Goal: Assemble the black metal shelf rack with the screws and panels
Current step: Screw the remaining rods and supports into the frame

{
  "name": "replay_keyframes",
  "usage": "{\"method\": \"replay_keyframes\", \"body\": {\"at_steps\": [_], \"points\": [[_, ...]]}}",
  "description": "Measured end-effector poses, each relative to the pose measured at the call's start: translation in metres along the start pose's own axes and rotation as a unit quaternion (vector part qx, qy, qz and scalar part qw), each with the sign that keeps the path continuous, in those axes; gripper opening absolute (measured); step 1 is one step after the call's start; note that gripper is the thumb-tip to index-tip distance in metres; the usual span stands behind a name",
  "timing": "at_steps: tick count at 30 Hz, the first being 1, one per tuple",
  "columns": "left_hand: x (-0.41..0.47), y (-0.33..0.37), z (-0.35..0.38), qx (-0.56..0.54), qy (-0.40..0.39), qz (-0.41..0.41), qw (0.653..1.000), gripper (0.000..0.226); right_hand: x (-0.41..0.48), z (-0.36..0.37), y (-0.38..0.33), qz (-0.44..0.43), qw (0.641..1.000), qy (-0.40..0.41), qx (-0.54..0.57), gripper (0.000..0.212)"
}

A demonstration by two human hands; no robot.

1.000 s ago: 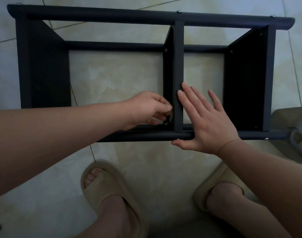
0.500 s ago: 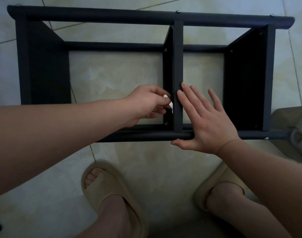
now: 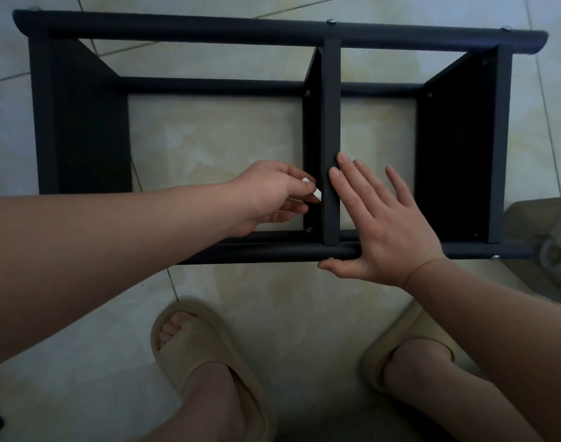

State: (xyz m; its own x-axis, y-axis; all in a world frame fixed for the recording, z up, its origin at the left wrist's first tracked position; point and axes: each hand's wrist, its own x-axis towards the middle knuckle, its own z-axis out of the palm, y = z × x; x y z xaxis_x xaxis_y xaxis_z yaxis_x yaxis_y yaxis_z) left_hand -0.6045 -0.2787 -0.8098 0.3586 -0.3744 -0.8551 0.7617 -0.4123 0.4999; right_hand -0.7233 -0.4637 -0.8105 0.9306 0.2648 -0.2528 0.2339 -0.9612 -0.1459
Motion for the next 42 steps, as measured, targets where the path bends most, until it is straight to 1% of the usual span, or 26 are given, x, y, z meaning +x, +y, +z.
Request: {"method": "replay_keyframes", "body": {"at_steps": [4, 8, 11, 15, 17, 22, 27, 42], "points": [[0.0008, -0.0026, -0.0012, -0.008, -0.007, -0.01, 1.0, 0.003, 0.0001, -0.0001, 0.0, -0.001, 1.0, 0.0, -0.003, 0.119], [0.0018, -0.0033, -0.0021, 0.034, -0.008, 0.002, 0.999, 0.001, 0.0002, -0.0003, -0.0002, -0.001, 1.0, 0.003, 0.0, 0.119], [0.0011, -0.0033, -0.0013, 0.044, -0.011, 0.007, 0.999, 0.001, 0.0004, -0.0006, -0.0002, -0.001, 1.0, 0.005, 0.001, 0.119], [0.0003, -0.0024, -0.0006, 0.018, -0.009, 0.001, 1.0, 0.001, 0.0002, -0.0006, -0.0001, 0.002, 1.0, -0.003, 0.001, 0.119], [0.0, -0.0021, -0.001, 0.007, -0.01, -0.009, 1.0, 0.006, 0.0001, -0.0006, -0.0001, 0.002, 1.0, -0.008, -0.001, 0.119], [-0.0017, -0.0028, 0.0012, -0.026, -0.044, -0.051, 0.997, 0.01, -0.0002, -0.0007, -0.0003, 0.002, 1.0, -0.004, 0.004, 0.12], [-0.0027, -0.0063, 0.0014, -0.03, -0.06, -0.066, 0.996, 0.01, -0.0002, -0.0006, 0.0003, 0.001, 1.0, -0.001, 0.006, 0.12], [-0.0027, -0.0103, -0.003, -0.005, -0.077, -0.034, 0.996, 0.014, -0.0002, -0.0001, 0.0001, 0.002, 1.0, -0.002, 0.003, 0.119]]}}
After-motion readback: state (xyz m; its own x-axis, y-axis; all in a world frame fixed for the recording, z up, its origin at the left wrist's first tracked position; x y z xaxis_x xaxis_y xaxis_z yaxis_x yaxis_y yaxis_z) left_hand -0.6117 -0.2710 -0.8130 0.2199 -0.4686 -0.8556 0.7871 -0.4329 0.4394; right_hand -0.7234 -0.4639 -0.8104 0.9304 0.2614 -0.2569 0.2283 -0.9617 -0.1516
